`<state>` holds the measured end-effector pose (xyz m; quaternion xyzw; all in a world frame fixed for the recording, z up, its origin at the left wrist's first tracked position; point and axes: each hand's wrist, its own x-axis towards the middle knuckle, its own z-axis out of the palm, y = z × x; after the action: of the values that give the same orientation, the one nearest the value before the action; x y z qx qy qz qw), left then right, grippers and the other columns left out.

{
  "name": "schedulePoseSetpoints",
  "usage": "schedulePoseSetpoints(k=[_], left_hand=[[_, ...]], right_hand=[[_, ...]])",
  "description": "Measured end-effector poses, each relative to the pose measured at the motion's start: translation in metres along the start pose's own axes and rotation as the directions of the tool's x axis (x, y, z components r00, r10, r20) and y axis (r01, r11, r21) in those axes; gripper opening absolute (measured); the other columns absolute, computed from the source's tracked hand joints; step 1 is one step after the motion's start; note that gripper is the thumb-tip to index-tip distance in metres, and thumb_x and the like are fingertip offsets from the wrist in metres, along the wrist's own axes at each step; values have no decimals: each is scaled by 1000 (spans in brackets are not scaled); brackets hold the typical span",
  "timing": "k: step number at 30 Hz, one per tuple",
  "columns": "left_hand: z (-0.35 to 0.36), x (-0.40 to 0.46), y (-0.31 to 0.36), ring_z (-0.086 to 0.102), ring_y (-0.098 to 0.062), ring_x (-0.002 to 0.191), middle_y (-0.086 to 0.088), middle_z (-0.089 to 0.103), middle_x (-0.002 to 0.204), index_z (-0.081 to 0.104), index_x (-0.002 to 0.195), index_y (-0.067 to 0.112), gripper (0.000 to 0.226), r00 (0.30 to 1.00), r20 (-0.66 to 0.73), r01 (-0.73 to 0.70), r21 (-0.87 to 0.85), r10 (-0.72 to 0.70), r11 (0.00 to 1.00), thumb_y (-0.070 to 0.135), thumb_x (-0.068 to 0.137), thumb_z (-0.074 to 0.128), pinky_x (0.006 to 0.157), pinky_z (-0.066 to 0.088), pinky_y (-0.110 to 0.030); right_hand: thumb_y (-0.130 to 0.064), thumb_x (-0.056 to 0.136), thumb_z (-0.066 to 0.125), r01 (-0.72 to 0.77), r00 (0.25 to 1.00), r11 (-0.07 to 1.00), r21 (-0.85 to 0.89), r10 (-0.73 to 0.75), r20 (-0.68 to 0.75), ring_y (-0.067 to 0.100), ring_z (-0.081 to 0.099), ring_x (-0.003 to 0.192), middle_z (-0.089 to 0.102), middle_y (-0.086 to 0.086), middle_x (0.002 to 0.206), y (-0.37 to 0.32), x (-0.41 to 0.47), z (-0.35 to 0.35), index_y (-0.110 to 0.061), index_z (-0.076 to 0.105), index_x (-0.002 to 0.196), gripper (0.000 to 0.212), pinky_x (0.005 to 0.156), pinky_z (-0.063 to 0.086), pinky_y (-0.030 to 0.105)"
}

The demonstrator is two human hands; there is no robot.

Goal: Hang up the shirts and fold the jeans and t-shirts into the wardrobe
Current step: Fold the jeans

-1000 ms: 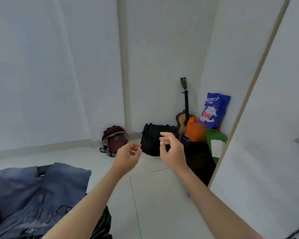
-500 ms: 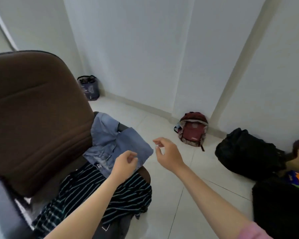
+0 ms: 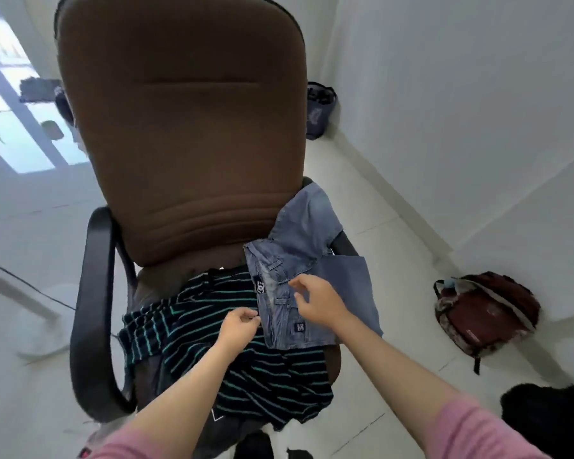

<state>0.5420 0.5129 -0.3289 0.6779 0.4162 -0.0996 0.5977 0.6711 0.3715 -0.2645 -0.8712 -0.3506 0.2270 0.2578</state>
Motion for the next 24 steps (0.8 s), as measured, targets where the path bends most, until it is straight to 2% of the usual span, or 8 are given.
schedulePoseSetpoints(k=[5,9,11,13,15,17,21,24], left_hand=[[12,33,-23,61,-21,94,-8,64,107,61,100,15,10,981,29,196,-188,-194,962,19,91,60,95,50,-37],[26,41,-37,58,-21,105,-4,61,116,61,100,15,11,940,60,337,-315,-335,887,20,91,59,102,44,-38],[34,42,-40,57,-24,109,-7,60,116,61,107,13,18,908,75,410,-368,-413,835,21,91,59,96,45,-34],[42,42,-39,56,-19,95,-4,59,104,60,112,13,21,874,99,470,-422,-476,775,22,93,56,80,43,-30],[53,43,-37,52,-16,94,3,56,99,60,110,19,19,849,118,504,-469,-514,725,25,94,53,82,41,-32],[71,44,-36,51,-18,107,3,56,110,60,109,23,18,821,114,529,-521,-559,670,27,93,53,89,39,-36],[112,53,-29,49,-19,106,1,54,115,61,102,22,12,751,80,544,-638,-655,546,24,92,54,86,38,-33],[139,65,-24,49,-17,101,0,57,114,63,101,18,12,671,-1,504,-733,-742,457,24,92,58,80,38,-28]], right_hand=[[-16,91,54,-52,970,996,-70,67,232,21,57,107,59,5,121,23,56,17,-18,55,123,32,89,50,35],[-14,90,55,-7,920,991,-131,58,389,22,52,119,54,7,129,41,99,26,-13,52,128,38,94,43,28],[-14,90,55,12,894,986,-166,64,443,24,52,120,52,10,133,51,126,30,-11,50,130,40,96,44,32],[-15,90,56,66,867,972,-224,55,495,26,55,113,53,12,130,60,157,33,-11,50,131,42,90,46,32],[-14,89,57,122,849,959,-256,33,527,28,55,113,53,12,130,64,189,36,-12,49,131,43,90,48,33],[-8,90,56,170,805,957,-235,3,593,30,54,113,51,13,131,66,217,36,-7,50,130,40,88,48,38],[3,87,51,324,776,914,-245,-108,621,24,53,75,56,14,92,73,272,42,-5,61,97,16,67,45,42],[2,87,49,398,772,883,-247,-177,610,33,57,94,60,17,104,79,305,53,7,59,108,23,81,51,44]])
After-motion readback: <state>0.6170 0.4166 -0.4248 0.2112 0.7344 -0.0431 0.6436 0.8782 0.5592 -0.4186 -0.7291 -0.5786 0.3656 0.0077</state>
